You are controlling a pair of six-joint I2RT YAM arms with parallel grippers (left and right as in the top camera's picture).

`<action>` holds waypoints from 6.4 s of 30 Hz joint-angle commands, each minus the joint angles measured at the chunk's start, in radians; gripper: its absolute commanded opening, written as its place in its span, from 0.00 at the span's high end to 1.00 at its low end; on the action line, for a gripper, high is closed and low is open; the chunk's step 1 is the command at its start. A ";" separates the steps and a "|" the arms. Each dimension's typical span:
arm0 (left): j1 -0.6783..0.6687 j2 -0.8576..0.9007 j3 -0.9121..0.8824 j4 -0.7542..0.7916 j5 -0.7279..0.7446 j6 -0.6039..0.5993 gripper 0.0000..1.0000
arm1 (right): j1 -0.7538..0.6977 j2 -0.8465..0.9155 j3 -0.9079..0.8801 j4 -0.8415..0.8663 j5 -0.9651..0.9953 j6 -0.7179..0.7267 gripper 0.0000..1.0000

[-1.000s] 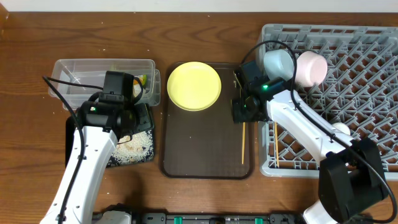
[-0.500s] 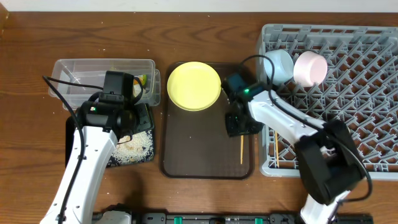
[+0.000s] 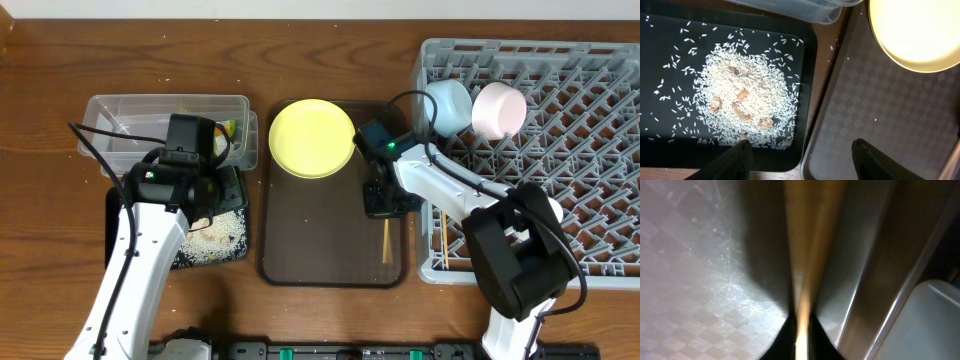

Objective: Sort waste into correct bins and load items into the dishwasher rack

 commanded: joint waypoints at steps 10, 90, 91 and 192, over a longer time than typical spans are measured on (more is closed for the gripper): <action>0.002 0.002 0.008 0.000 -0.005 0.006 0.34 | -0.088 -0.251 0.040 -0.036 -0.038 -0.152 0.99; 0.002 0.002 0.008 0.000 -0.005 0.006 0.33 | -0.036 0.029 0.004 0.555 -0.051 -0.080 0.99; 0.002 0.002 0.008 0.000 -0.005 0.006 0.33 | -0.043 0.006 0.004 0.546 -0.050 -0.084 0.99; 0.002 0.002 0.008 0.016 0.073 0.152 0.23 | -0.816 -0.686 -0.002 -0.140 -0.257 -0.486 0.18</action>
